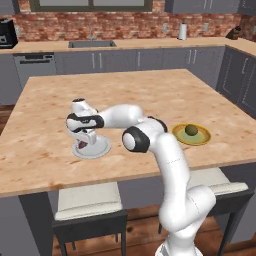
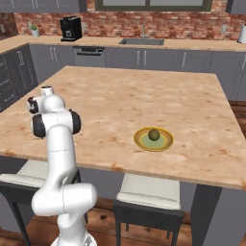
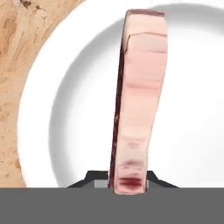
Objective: Transport the steak and potato to the fridge. Place the steak on the rack containing meat and place the potato on the rack containing the vegetable, ensuring meats and vegetables are on different racks.
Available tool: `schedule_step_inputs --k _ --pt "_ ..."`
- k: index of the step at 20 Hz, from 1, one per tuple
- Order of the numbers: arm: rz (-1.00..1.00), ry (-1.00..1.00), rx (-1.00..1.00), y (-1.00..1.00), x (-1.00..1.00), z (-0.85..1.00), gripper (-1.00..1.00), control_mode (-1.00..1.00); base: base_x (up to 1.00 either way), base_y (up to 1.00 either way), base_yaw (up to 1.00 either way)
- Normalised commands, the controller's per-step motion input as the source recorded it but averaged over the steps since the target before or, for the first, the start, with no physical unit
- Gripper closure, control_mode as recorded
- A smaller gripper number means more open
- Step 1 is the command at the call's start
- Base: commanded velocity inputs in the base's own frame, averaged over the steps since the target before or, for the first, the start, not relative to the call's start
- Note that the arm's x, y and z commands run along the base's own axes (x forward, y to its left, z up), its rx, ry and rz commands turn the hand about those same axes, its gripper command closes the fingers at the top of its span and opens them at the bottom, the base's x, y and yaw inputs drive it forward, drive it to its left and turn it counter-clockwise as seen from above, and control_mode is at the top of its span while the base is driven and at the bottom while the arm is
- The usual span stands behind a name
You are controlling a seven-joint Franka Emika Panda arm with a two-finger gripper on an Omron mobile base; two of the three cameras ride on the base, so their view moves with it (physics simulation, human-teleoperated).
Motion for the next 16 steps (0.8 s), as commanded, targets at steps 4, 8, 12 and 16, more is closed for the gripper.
schedule_step_inputs --k 4,8,12,16 --pt "-0.04 -0.04 0.01 -0.39 -0.81 0.01 1.00 -1.00 0.00 0.00 0.00" --pt "-0.02 -0.02 0.03 -0.82 -0.97 0.20 1.00 -1.00 0.00 0.00 0.00" --pt "0.00 -0.11 0.10 -1.00 -1.00 0.35 1.00 -1.00 0.00 0.00 0.00" --pt "0.00 -0.15 0.18 -1.00 -1.00 0.62 1.00 -1.00 0.00 0.00 0.00"
